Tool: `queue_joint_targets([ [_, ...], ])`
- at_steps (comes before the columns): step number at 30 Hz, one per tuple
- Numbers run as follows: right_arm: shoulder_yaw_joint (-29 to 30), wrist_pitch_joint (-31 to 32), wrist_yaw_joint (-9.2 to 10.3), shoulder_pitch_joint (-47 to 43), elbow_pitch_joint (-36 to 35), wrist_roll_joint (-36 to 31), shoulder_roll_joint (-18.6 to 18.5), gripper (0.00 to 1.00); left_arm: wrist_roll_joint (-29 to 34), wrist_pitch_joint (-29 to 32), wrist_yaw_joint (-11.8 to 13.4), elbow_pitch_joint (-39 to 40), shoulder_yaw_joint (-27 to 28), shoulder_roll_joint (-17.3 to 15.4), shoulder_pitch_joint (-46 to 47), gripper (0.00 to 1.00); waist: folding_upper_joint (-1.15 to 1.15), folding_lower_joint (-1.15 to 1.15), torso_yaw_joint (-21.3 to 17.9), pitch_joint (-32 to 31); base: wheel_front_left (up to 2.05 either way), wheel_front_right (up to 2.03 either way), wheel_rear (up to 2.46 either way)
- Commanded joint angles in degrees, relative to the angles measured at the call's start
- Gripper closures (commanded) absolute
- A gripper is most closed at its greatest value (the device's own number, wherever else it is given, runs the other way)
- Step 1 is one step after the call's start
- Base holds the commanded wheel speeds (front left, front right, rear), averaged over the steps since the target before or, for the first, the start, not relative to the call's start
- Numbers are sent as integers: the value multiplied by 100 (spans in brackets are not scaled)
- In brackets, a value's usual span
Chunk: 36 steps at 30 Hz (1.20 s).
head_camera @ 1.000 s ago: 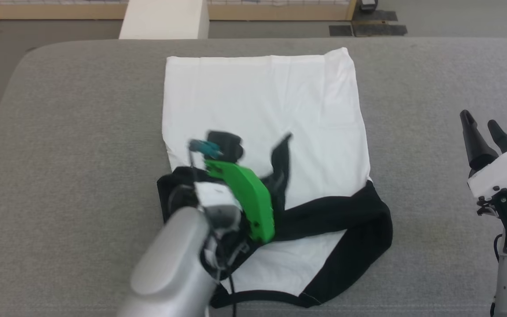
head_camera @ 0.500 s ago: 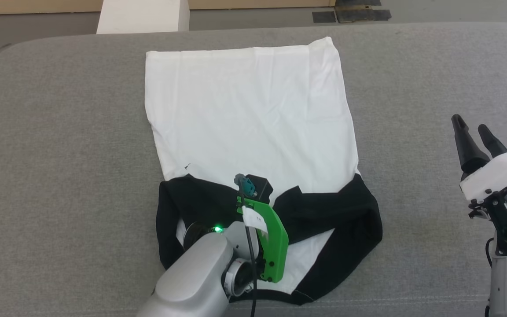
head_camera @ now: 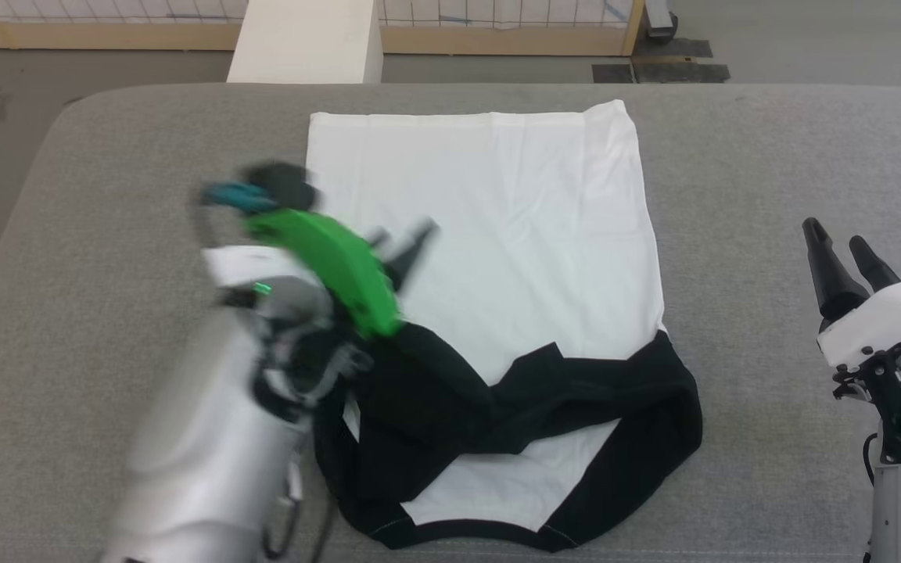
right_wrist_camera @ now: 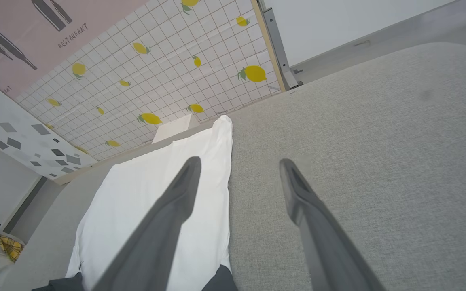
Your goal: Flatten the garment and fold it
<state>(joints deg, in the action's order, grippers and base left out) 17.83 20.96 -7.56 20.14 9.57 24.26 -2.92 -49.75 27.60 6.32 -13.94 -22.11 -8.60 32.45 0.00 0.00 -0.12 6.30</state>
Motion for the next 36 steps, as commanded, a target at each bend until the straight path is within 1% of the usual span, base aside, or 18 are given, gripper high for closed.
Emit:
queue_joint_targets([
  [1,-11,15,8,-30,-36,-22,4,0,-52,-282,73,116,233,-148,49,0,0,0,35,-1,0,0,0],
  [4,-51,47,8,-3,-86,-25,4,0,80,-1070,134,357,769,-406,-59,0,0,0,44,58,0,0,0],
  [7,-107,81,8,20,-121,-34,4,0,331,-1994,86,481,1176,-630,-296,0,0,0,34,144,0,0,0],
  [11,-140,167,8,26,-156,-84,4,0,924,-3082,-51,528,1263,-882,-692,0,0,0,59,292,0,0,0],
  [13,-155,204,8,56,-193,-123,4,0,1202,-3550,-96,511,1240,-964,-841,0,0,0,78,395,0,0,0],
  [15,-180,250,8,100,-233,-167,4,0,1471,-3879,-127,481,1167,-1033,-939,0,0,0,118,498,0,0,0],
  [17,-195,336,8,180,-286,-250,-1,0,1679,-4059,-144,490,1111,-1038,-957,0,0,0,185,635,0,0,0],
  [20,-230,532,8,471,-307,-393,-50,0,1906,-4176,-99,523,1096,-1006,-947,0,0,0,267,853,0,0,0],
  [24,-321,943,8,1215,-84,-714,-292,0,2141,-4237,-12,730,1139,-912,-908,0,0,0,431,1281,0,0,0],
  [28,-303,1413,8,2192,333,-1113,-579,0,2265,-4254,-18,964,1153,-732,-787,0,0,0,718,1827,0,0,0],
  [31,-193,1761,8,2947,685,-1522,-704,0,2350,-4257,-65,1178,1200,-556,-692,0,0,0,953,2229,0,0,0],
  [36,-166,2316,8,3921,1106,-2261,-993,0,2567,-4259,-284,1412,1209,-231,-477,0,0,0,1421,2812,0,0,0],
])
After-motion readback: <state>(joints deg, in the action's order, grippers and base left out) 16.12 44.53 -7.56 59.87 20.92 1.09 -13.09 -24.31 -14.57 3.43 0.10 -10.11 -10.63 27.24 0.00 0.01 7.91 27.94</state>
